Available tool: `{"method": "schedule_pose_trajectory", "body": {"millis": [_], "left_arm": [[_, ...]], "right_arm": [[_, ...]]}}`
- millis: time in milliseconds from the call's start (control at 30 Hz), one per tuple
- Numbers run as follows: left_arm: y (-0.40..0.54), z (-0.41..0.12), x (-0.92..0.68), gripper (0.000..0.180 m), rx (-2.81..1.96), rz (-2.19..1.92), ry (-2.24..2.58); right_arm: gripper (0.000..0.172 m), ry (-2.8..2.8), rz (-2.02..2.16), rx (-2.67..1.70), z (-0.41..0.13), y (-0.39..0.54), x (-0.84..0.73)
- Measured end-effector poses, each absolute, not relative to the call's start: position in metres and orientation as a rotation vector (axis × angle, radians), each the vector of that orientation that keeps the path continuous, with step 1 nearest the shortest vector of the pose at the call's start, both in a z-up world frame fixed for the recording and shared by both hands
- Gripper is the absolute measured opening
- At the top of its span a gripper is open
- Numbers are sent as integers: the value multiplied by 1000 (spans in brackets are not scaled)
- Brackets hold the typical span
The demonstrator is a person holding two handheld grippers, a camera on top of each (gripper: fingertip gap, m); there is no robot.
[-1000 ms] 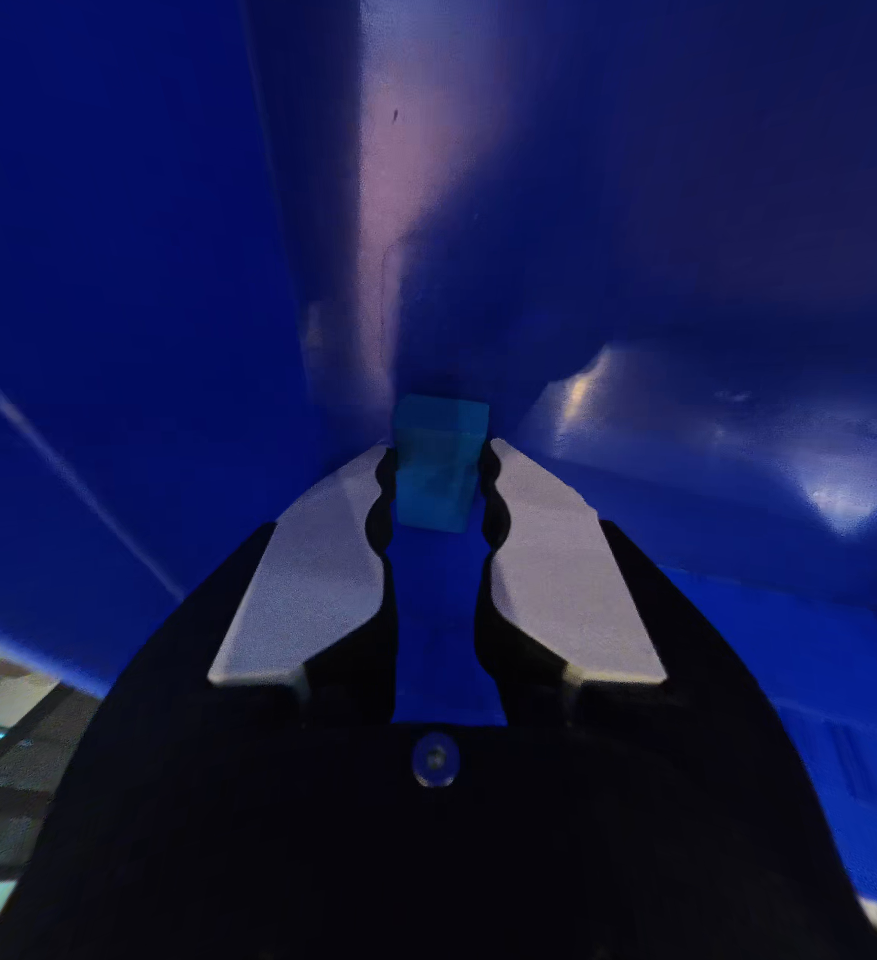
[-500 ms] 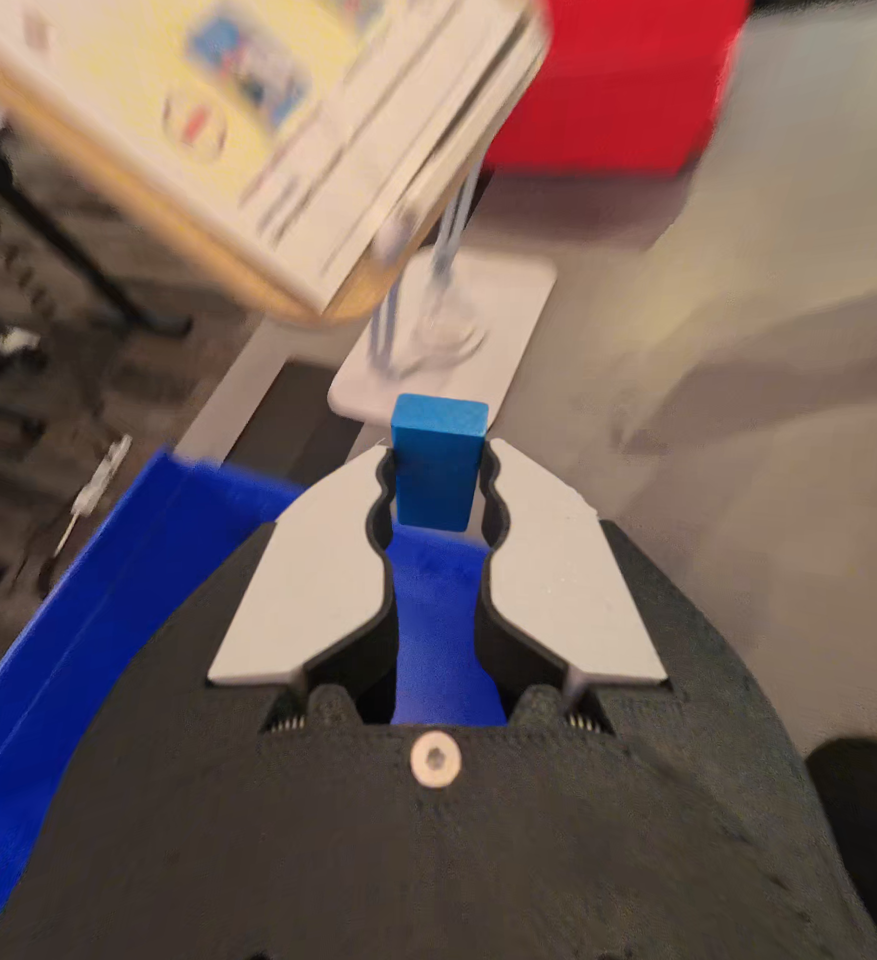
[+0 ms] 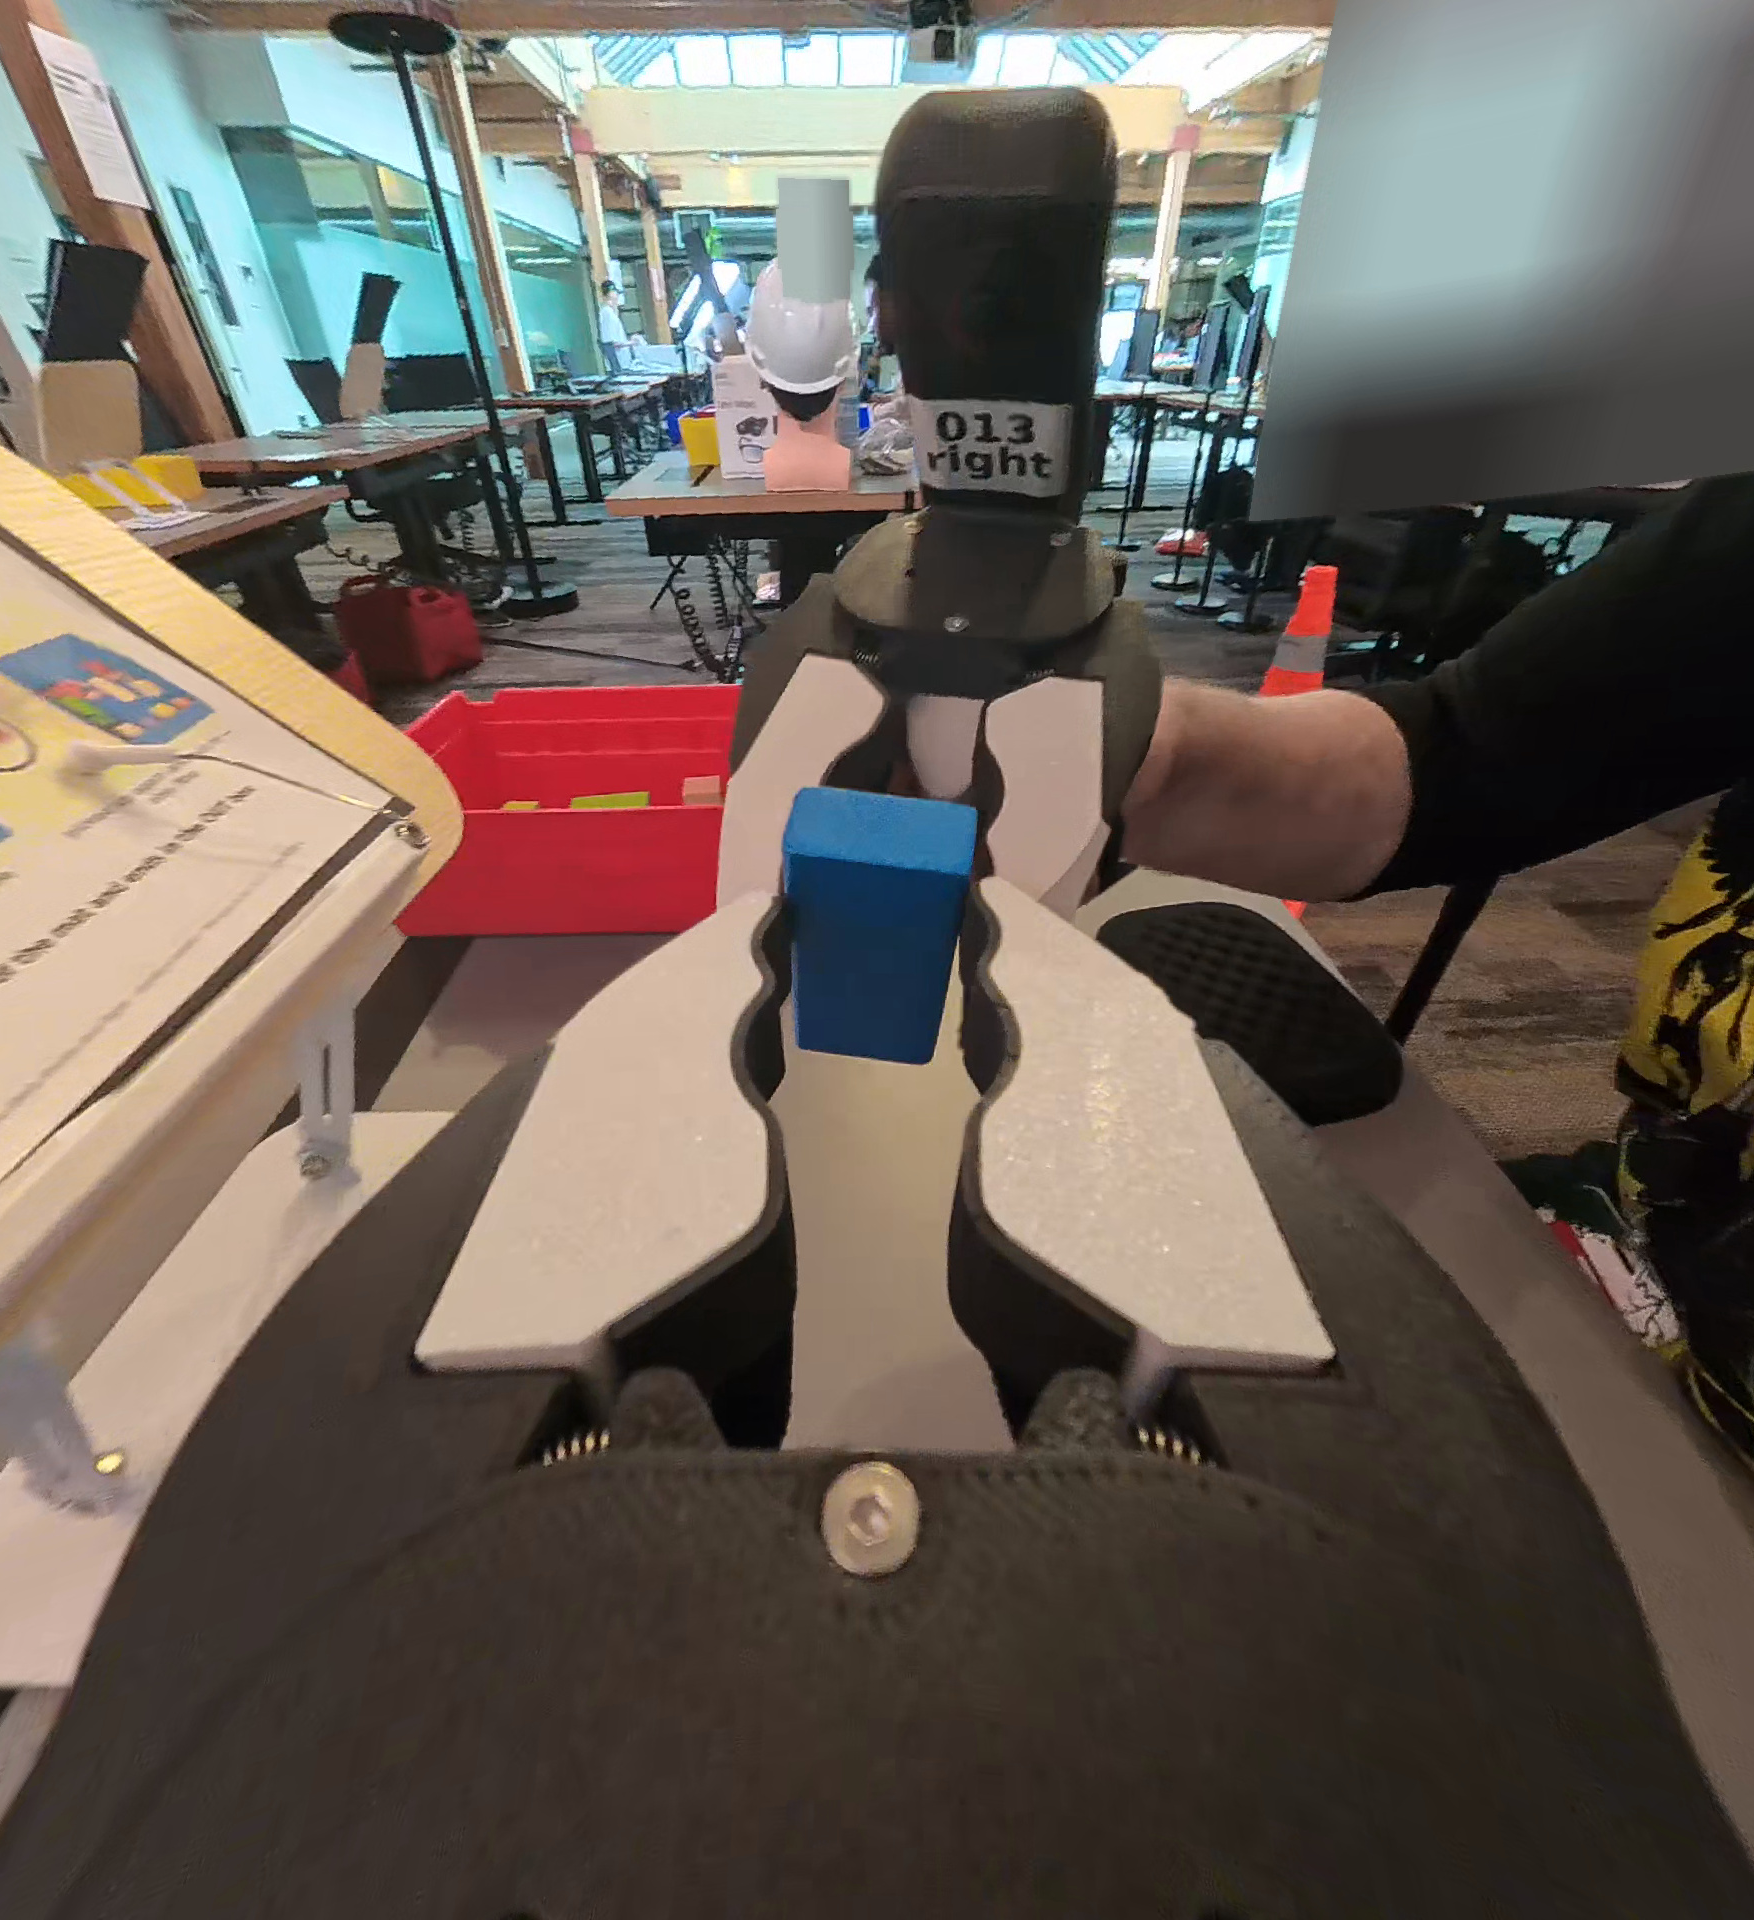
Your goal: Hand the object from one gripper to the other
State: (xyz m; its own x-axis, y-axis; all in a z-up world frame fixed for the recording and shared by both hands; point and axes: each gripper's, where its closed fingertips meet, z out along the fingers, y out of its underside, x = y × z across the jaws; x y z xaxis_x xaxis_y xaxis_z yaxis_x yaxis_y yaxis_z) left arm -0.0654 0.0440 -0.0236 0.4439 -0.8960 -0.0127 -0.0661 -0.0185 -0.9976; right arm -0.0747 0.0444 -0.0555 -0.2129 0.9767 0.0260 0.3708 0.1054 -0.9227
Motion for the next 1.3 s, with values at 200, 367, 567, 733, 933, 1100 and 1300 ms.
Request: {"method": "schedule_pose_trajectory", "body": {"millis": [200,367,567,733,933,1100,1300], "left_arm": [[42,-28,-51,31,-1426,-845,926],[48,-24,-41,31,-1408,-890,923],[61,-20,-52,33,-1390,-830,880],[98,-51,-86,26,-1504,-597,788],[122,-75,-119,23,-1517,-407,675],[124,-81,-108,19,-1483,-266,744],[130,-98,-92,19,-1508,-246,777]], "right_arm": [[32,-1715,1100,-1324,-61,40,-64],[31,-1706,1062,-1358,-58,49,-50],[31,-1639,950,-1479,-60,89,-12],[32,-1427,724,-1705,-61,188,52],[31,-1140,340,-2018,-97,324,155],[31,-1034,98,-2239,-149,392,216],[32,-994,-128,-2394,-191,434,249]]}}
